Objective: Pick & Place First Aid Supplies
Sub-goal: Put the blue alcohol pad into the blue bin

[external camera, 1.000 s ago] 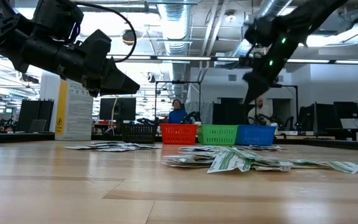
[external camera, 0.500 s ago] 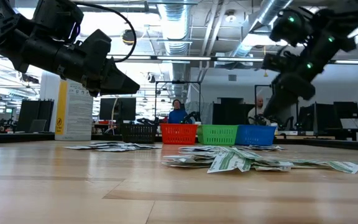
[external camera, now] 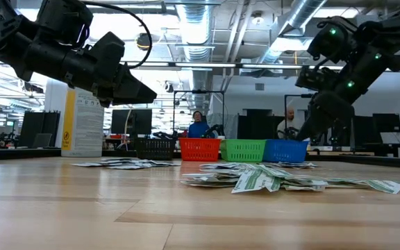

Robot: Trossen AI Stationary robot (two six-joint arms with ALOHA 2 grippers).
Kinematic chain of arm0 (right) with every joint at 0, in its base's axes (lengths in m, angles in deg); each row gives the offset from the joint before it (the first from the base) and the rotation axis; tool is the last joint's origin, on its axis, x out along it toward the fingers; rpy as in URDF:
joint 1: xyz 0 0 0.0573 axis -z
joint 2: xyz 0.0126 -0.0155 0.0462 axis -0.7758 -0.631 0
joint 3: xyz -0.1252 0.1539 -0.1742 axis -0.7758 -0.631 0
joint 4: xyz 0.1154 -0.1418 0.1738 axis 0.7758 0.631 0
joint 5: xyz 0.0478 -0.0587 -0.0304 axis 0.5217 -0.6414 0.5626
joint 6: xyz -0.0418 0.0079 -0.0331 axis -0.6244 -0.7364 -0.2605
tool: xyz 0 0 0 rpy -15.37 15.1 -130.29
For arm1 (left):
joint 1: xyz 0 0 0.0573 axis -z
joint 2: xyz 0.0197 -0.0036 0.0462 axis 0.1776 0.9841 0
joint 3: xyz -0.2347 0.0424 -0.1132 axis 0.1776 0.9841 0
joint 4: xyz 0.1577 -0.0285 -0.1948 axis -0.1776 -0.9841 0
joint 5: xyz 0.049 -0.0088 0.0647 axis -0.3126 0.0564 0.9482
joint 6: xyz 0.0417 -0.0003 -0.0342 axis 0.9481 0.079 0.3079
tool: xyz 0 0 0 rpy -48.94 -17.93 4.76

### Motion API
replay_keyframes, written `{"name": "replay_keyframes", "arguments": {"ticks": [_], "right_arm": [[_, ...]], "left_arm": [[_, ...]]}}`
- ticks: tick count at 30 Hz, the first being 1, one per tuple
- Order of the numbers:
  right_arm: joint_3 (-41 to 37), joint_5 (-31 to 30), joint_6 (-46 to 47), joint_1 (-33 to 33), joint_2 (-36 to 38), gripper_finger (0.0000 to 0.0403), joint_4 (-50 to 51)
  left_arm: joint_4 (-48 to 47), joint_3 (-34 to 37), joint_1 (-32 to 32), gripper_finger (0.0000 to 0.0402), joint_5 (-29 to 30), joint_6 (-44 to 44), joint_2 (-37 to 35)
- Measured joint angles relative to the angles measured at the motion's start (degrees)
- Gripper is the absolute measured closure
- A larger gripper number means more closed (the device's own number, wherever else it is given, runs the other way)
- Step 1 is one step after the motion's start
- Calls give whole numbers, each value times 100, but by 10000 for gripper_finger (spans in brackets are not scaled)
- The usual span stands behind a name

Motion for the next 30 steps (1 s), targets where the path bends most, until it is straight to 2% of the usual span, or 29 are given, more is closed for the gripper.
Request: {"name": "replay_keyframes", "arguments": {"ticks": [4,13,19,30], "right_arm": [[2,121,162,7,-208,326,15],[2,-10,-30,34,-924,326,-476],[4,100,-34,182,-982,322,-379],[4,141,-175,229,-982,278,-109]], "left_arm": [[2,0,0,268,0,1,0],[23,0,0,268,0,1,0],[37,0,0,268,0,0,0],[37,0,0,268,0,-1,0]]}}
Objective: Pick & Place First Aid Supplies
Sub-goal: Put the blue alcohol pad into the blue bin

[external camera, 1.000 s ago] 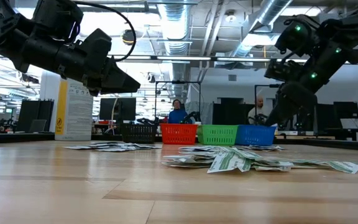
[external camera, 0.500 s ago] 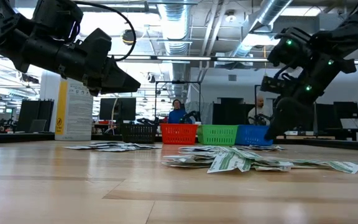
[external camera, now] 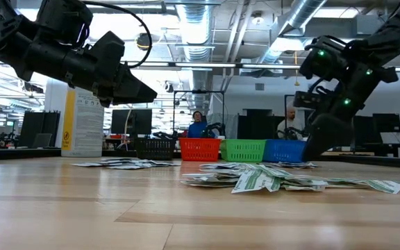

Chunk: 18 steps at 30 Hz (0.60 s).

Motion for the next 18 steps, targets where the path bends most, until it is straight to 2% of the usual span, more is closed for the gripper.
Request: {"name": "replay_keyframes", "arguments": {"ticks": [10,18], "right_arm": [[7,127,169,5,4,257,360],[20,135,281,63,11,268,536]], "left_arm": [[1,0,0,268,0,1,0],[2,0,0,268,0,1,0]]}}
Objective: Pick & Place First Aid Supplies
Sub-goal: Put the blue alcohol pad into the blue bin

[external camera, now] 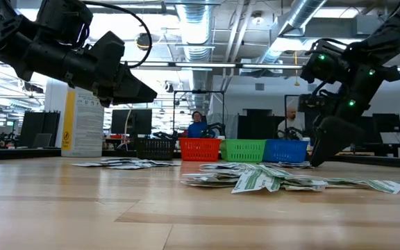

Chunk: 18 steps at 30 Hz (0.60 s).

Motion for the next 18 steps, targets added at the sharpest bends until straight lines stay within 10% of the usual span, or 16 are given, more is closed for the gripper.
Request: {"name": "replay_keyframes", "arguments": {"ticks": [18], "right_arm": [[-7,158,29,95,-2,366,91]], "left_arm": [[0,0,0,268,0,-1,0]]}}
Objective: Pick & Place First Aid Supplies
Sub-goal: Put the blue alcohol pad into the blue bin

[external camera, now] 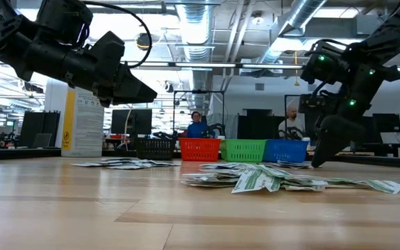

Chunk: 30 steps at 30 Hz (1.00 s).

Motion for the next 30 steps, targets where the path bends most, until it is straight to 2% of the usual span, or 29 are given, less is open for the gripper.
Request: {"name": "replay_keyframes", "arguments": {"ticks": [5,21,30], "right_arm": [[-2,-19,-37,0,-2,399,75],[81,-79,-190,-20,278,402,279],[125,-596,-144,-243,728,402,421]], "left_arm": [[-1,0,0,268,0,0,0],[0,0,0,268,0,0,0],[0,0,1,268,0,0,0]]}}
